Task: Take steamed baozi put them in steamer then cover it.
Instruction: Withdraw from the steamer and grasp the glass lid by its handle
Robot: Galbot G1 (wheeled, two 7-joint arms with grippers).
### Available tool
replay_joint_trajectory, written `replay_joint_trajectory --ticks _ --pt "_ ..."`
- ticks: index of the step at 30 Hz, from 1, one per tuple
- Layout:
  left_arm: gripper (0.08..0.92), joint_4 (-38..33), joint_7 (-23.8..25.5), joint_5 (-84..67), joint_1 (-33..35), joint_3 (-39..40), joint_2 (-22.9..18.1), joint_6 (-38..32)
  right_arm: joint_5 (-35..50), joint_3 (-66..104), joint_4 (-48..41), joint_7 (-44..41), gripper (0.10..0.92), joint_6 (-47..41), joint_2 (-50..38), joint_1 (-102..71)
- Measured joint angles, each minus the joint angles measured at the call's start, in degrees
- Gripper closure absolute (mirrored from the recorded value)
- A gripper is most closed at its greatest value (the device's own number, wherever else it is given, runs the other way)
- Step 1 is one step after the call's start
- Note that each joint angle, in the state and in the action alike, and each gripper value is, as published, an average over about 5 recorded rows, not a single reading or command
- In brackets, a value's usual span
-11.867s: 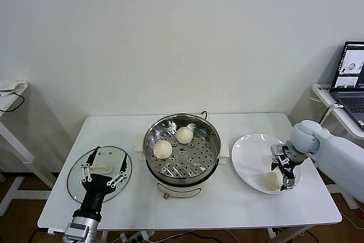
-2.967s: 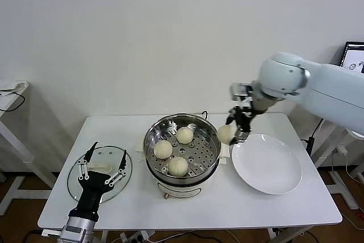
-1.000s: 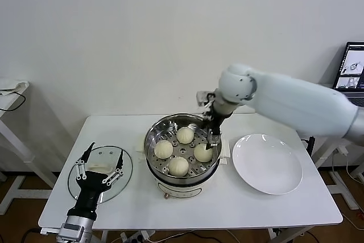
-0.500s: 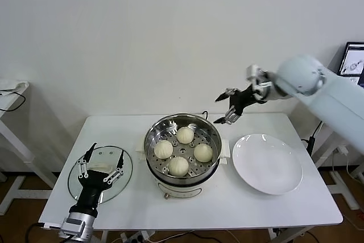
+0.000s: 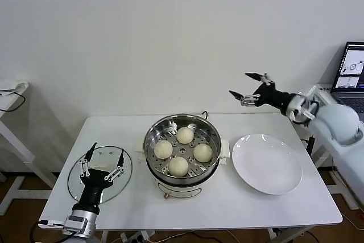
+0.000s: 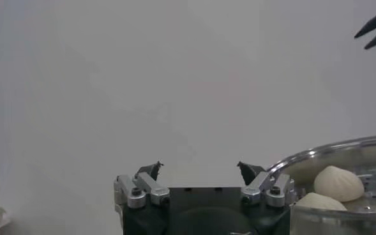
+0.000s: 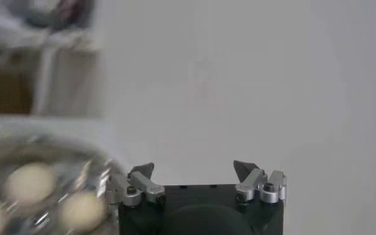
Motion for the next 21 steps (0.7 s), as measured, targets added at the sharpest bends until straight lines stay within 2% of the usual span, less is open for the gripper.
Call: replay_joint_trajectory --ticks 10,21 --pt "0.177 1.85 -0.09 0.44 -0.21 -0.60 0.29 -1.39 -4.50 14.33 6.58 11.79 0.203 9.89 13.60 -22.38" --pt "0.177 4.89 -1.75 5.08 -0.10 -1.84 0.88 -3.54 -10.03 19.47 9.00 17.09 0.203 19.50 26.90 -36.47"
